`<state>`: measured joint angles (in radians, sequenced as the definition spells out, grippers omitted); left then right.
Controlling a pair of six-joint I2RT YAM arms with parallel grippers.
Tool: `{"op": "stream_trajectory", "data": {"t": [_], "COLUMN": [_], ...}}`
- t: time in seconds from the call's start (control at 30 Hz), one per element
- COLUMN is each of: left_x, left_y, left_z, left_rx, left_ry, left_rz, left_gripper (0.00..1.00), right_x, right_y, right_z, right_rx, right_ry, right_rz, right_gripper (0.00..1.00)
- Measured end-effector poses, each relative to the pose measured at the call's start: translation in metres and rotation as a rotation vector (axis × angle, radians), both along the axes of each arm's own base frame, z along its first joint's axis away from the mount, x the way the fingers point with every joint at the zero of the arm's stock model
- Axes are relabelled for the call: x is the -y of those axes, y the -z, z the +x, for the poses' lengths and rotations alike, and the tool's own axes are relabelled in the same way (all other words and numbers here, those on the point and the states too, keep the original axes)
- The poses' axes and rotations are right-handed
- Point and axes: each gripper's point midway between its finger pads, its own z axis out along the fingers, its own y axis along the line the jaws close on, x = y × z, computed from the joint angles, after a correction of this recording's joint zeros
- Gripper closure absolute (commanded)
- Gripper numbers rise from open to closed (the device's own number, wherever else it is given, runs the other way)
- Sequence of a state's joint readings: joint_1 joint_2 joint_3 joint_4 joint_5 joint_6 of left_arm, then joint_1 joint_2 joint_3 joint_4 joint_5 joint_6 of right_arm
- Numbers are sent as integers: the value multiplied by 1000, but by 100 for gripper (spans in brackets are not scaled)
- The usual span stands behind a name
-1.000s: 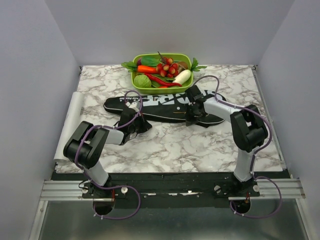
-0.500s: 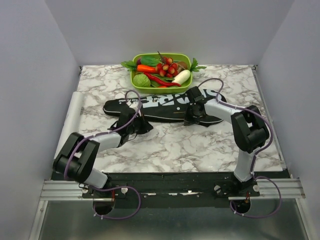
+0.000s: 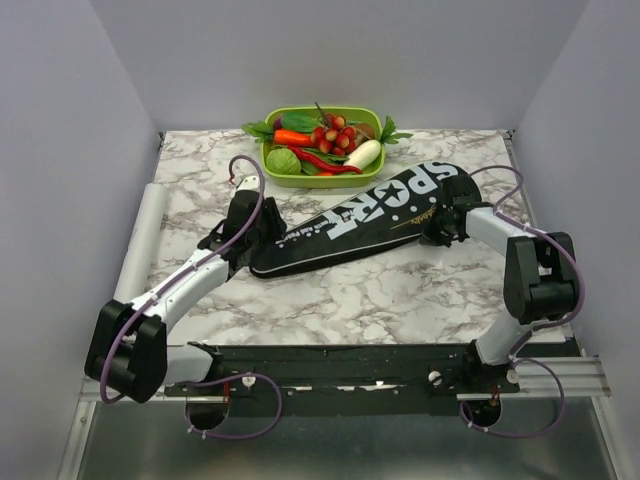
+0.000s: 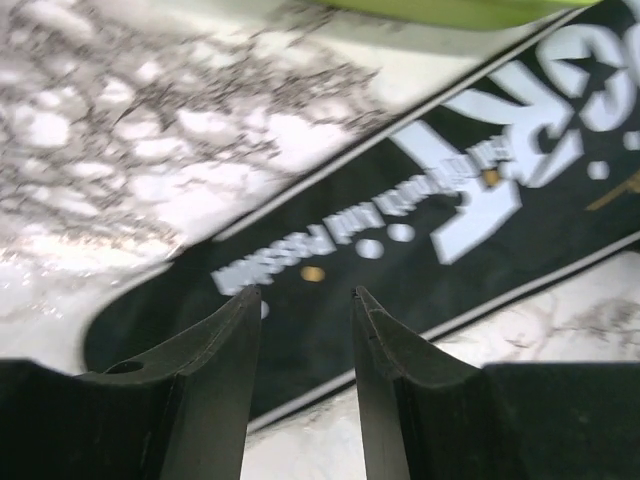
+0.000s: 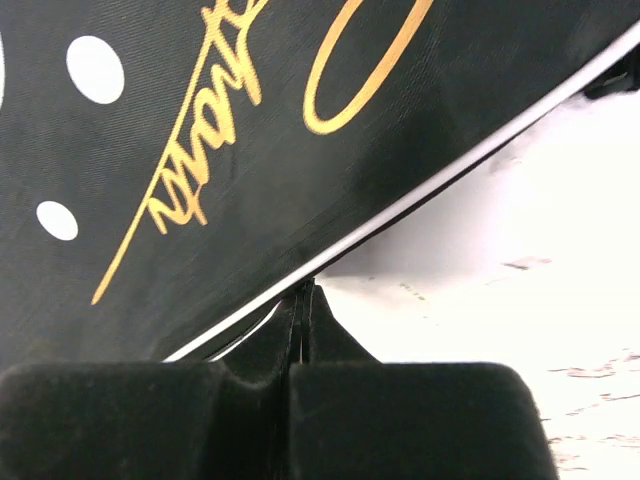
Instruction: Pack up the badminton gear
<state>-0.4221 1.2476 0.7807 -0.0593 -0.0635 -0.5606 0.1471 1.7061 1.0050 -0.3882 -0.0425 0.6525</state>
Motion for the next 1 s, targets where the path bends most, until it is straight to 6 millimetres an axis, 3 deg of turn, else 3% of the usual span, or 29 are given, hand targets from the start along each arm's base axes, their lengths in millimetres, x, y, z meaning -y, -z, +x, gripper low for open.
{"op": "stream_trajectory", "data": {"t": [0.13, 0.3, 0.63, 0.73, 0.8, 0.9, 1.0], "left_x": [-15, -25, -21, -18, -14, -9, -9], "left_y": [41, 91, 101, 101, 101, 101, 101], "left_z": [-3, -29, -34, -35, -35, -37, -38], "left_rx": [-113, -243, -216, -198, -190, -182, -175], "left_ry": [-53, -68, -56, -47, -37, -21, -17], "left_rz": [75, 117, 109, 102, 102, 104, 104], "left_gripper": [57, 57, 66, 67, 67, 67, 67], "right_x": [13, 14, 4, -18, -42, -83, -140], "right_y": [-4, -3, 2, 3, 3, 1, -5], "right_z": [1, -5, -11, -17, -23, -33, -46], "right_rx": [22, 22, 12, 9, 3, 2, 11], "right_ry": [-12, -48, -110, -170, -230, -323, -427], "right_rz": [-21, -38, -40, -40, -42, -41, -16], "right_gripper": [99, 99, 99, 99, 99, 99, 99]}}
